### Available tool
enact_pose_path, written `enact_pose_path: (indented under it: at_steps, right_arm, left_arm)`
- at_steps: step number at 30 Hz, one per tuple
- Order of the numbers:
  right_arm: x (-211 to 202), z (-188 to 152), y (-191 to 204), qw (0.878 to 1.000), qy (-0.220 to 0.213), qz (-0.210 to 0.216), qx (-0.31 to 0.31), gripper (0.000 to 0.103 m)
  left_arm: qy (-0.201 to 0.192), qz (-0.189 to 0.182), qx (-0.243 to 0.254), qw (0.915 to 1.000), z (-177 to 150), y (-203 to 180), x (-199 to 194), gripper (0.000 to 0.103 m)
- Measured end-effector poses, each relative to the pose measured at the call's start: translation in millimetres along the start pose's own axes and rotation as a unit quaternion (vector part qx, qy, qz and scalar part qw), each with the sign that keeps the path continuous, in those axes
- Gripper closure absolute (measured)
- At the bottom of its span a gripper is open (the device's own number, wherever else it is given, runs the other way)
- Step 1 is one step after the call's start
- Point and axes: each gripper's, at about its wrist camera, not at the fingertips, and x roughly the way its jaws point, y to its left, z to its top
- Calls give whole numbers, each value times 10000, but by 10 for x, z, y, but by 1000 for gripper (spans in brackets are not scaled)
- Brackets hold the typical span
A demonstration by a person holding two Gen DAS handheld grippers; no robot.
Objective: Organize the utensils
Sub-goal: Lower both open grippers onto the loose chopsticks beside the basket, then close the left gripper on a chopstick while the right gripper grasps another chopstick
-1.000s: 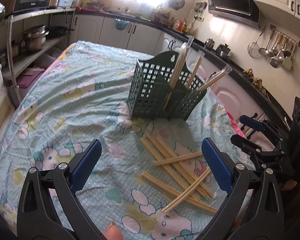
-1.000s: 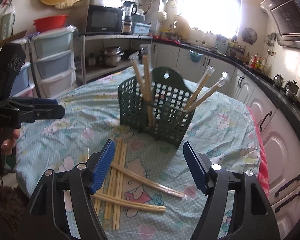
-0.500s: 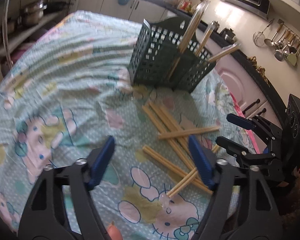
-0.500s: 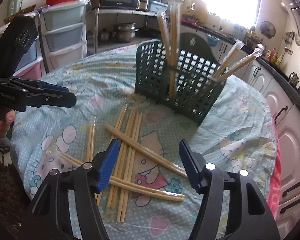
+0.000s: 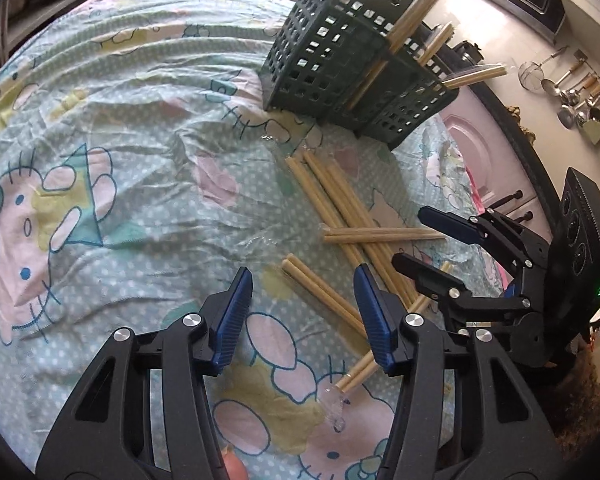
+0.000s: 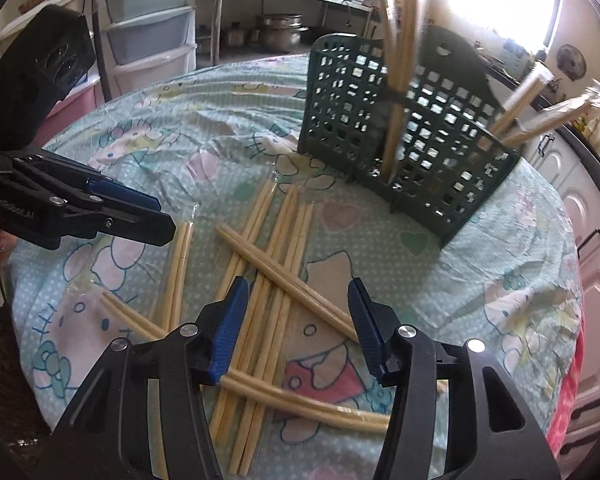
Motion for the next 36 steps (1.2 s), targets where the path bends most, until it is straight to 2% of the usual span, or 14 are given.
enact_pose_path:
  at_steps: [8, 11, 15, 21, 27, 29, 32, 36]
  right_arm:
    - [239, 81, 15, 9995, 202, 111, -227, 57]
    - [310, 112, 32, 9991, 259, 158, -310, 57]
    - [367, 156, 36, 9989, 262, 232, -295, 64]
    - [396, 235, 75, 9992, 172, 195, -319, 66]
    - [427, 282, 79, 9993, 135, 158, -324, 78]
    - [416, 295, 68, 9994, 91, 178, -274, 87]
    - [361, 322, 42, 9995, -23, 237, -192, 93]
    - [237, 335, -38, 9996, -190, 206, -44, 97]
  left_arm:
    - [23, -52, -52, 10000, 96, 45, 95, 59]
    - [31, 43, 8, 10000, 120, 23, 158, 68]
    - [20, 204, 23, 9998, 151, 45, 190, 82]
    - [16, 189, -115, 9998, 211, 132, 206, 89]
    - [8, 149, -137, 9998, 212, 164, 206, 94]
    - [14, 116, -157, 9998, 209, 193, 186, 96]
    - [7, 52, -164, 9999, 212, 220, 147, 99]
    - [-75, 19, -152, 9999, 222, 225, 71, 100]
